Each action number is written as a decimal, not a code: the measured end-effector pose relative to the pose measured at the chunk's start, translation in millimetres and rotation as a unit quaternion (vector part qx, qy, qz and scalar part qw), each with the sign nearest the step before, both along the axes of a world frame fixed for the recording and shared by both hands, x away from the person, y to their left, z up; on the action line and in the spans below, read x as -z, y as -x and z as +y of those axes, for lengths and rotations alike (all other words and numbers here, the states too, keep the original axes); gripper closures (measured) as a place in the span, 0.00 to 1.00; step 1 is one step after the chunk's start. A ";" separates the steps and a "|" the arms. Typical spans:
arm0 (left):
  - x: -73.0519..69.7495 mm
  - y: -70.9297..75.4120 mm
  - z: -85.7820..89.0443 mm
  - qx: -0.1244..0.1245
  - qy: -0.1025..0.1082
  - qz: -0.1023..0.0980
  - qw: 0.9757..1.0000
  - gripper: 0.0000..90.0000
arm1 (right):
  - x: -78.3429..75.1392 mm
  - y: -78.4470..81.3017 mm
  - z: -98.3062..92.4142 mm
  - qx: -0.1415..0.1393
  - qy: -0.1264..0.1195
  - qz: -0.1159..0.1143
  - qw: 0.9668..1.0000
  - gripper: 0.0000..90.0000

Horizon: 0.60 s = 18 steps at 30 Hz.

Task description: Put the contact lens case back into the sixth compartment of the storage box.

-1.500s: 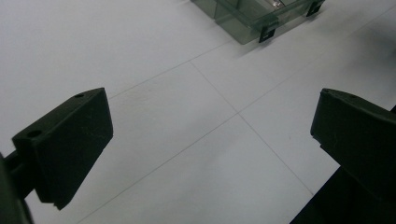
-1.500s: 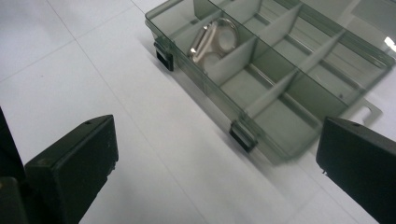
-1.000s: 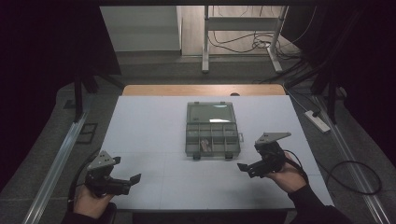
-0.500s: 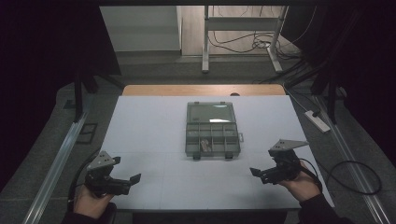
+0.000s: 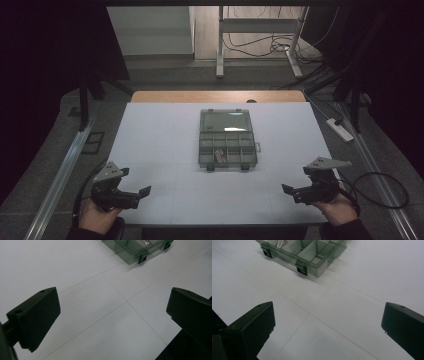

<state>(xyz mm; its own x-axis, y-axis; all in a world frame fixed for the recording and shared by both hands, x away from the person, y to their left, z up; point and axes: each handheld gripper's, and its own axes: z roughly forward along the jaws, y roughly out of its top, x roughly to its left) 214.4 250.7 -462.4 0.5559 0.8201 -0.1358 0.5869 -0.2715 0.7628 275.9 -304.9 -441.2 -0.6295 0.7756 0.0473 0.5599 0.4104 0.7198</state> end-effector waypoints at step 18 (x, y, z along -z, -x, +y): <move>-0.3 0.3 0.1 -0.002 0.004 0.000 1.000 0.00 | -2.1 16.7 -19.6 0.039 0.003 -0.004 0.999 0.00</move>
<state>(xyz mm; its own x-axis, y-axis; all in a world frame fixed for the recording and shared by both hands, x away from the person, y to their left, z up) 214.1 250.9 -462.1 0.5523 0.8214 -0.1427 0.5881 -0.2625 0.7650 259.2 -324.5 -439.1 -0.5680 0.8222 0.0372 0.5840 0.3707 0.7221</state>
